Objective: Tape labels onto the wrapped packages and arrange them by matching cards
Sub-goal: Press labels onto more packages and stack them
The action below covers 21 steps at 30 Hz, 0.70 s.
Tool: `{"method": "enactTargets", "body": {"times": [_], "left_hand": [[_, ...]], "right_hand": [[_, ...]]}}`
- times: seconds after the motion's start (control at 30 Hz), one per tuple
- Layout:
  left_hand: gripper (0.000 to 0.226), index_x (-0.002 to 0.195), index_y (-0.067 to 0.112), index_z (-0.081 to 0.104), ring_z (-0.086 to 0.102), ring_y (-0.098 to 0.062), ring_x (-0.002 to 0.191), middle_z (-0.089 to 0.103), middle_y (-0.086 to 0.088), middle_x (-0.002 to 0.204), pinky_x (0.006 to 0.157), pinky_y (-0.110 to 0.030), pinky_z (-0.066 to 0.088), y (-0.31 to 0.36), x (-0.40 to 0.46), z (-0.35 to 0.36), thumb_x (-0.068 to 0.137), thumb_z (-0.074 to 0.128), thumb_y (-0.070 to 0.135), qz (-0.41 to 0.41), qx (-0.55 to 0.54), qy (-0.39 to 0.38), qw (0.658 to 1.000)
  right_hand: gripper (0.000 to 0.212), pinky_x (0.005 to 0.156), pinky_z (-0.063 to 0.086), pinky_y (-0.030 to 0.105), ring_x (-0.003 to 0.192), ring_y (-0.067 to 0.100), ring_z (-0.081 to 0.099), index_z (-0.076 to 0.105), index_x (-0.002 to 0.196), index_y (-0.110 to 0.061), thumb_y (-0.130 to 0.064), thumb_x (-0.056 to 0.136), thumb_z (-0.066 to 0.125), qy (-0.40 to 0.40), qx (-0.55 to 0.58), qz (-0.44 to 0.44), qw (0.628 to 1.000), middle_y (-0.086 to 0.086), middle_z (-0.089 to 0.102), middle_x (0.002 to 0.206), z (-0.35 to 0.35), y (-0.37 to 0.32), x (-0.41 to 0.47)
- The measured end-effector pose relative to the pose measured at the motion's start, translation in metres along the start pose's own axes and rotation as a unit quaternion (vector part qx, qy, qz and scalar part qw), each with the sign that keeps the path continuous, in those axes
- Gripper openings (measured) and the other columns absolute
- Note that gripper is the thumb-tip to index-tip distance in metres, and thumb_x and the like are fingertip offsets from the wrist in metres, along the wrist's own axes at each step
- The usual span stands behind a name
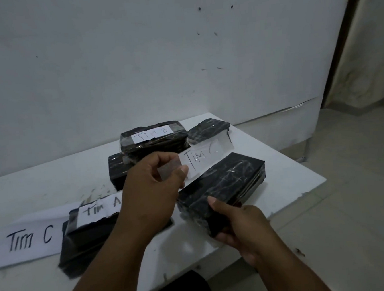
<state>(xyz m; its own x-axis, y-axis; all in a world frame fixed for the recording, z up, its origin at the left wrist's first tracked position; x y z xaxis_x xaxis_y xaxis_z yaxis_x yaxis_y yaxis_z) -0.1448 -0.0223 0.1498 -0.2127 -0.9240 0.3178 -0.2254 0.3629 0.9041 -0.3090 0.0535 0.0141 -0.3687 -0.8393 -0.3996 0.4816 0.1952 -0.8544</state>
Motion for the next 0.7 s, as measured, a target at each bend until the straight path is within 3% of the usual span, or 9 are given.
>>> {"method": "enactTargets", "body": {"times": [0.27,0.33,0.43,0.5,0.57,0.63,0.7], "left_hand": [[0.008,0.091,0.028,0.073,0.066,-0.002,0.063,0.074,0.007,0.075,0.055,-0.012,0.047,-0.017,-0.014,0.003,0.090,0.076,0.021,-0.035,-0.009,-0.025,0.999],[0.008,0.092,0.027,0.074,0.067,-0.004,0.063,0.074,0.005,0.076,0.056,-0.012,0.048,-0.020,-0.015,0.005,0.089,0.077,0.020,-0.046,-0.025,-0.028,0.998],[0.008,0.092,0.026,0.074,0.068,-0.008,0.065,0.075,0.002,0.077,0.059,-0.017,0.051,-0.025,-0.014,0.008,0.089,0.076,0.019,-0.060,-0.038,-0.038,0.997],[0.007,0.092,0.024,0.074,0.068,-0.011,0.065,0.075,-0.001,0.078,0.060,-0.020,0.052,-0.028,-0.014,0.011,0.090,0.076,0.018,-0.072,-0.052,-0.045,0.995],[0.006,0.093,0.023,0.074,0.068,-0.012,0.065,0.075,-0.003,0.080,0.061,-0.021,0.052,-0.032,-0.014,0.014,0.090,0.076,0.018,-0.086,-0.063,-0.051,0.993],[0.006,0.095,0.022,0.074,0.067,-0.011,0.064,0.075,-0.005,0.081,0.061,-0.021,0.052,-0.034,-0.013,0.016,0.090,0.076,0.018,-0.097,-0.077,-0.057,0.991],[0.008,0.097,0.019,0.074,0.065,-0.011,0.063,0.074,-0.005,0.080,0.059,-0.020,0.052,-0.035,-0.013,0.018,0.090,0.075,0.017,-0.106,-0.090,-0.060,0.988]], "right_hand": [[0.024,0.072,0.065,0.037,0.079,0.024,0.078,0.074,0.096,-0.005,-0.025,0.087,0.081,-0.013,-0.067,-0.015,0.998,0.008,0.079,0.083,0.012,0.006,-0.011],[0.027,0.070,0.064,0.041,0.073,0.033,0.077,0.069,0.088,-0.003,-0.027,0.087,0.081,-0.033,-0.118,0.017,0.992,0.015,0.074,0.079,0.012,0.007,-0.016],[0.041,0.061,0.063,0.043,0.068,0.037,0.077,0.064,0.091,0.004,-0.033,0.087,0.080,-0.032,-0.218,0.030,0.975,0.028,0.074,0.091,0.003,0.000,-0.024],[0.047,0.058,0.064,0.043,0.062,0.033,0.077,0.069,0.092,0.008,-0.038,0.089,0.078,-0.014,-0.304,-0.006,0.952,0.024,0.076,0.083,-0.005,-0.014,-0.026],[0.044,0.054,0.063,0.039,0.058,0.028,0.076,0.073,0.086,0.001,-0.043,0.092,0.072,0.023,-0.339,-0.064,0.938,0.014,0.076,0.073,-0.012,-0.036,-0.028],[0.042,0.053,0.061,0.033,0.059,0.024,0.076,0.071,0.094,-0.009,-0.050,0.096,0.062,0.053,-0.293,-0.109,0.948,0.010,0.076,0.076,-0.017,-0.057,-0.025],[0.037,0.066,0.064,0.039,0.073,0.026,0.078,0.065,0.109,-0.018,-0.052,0.098,0.055,0.031,-0.162,-0.098,0.981,0.013,0.077,0.090,-0.018,-0.064,-0.014]]}}
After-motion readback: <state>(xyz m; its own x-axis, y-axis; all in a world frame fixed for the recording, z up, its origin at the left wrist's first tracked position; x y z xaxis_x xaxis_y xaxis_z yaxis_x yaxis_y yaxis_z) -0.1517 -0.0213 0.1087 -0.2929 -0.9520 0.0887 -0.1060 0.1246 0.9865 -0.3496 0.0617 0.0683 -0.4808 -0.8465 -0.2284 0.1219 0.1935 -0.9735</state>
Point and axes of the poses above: each hand's wrist, its own x-axis towards the middle knuckle, its own z-axis out of the palm, y = z × x, the point moved 8 cm from there along x, towards the middle knuckle
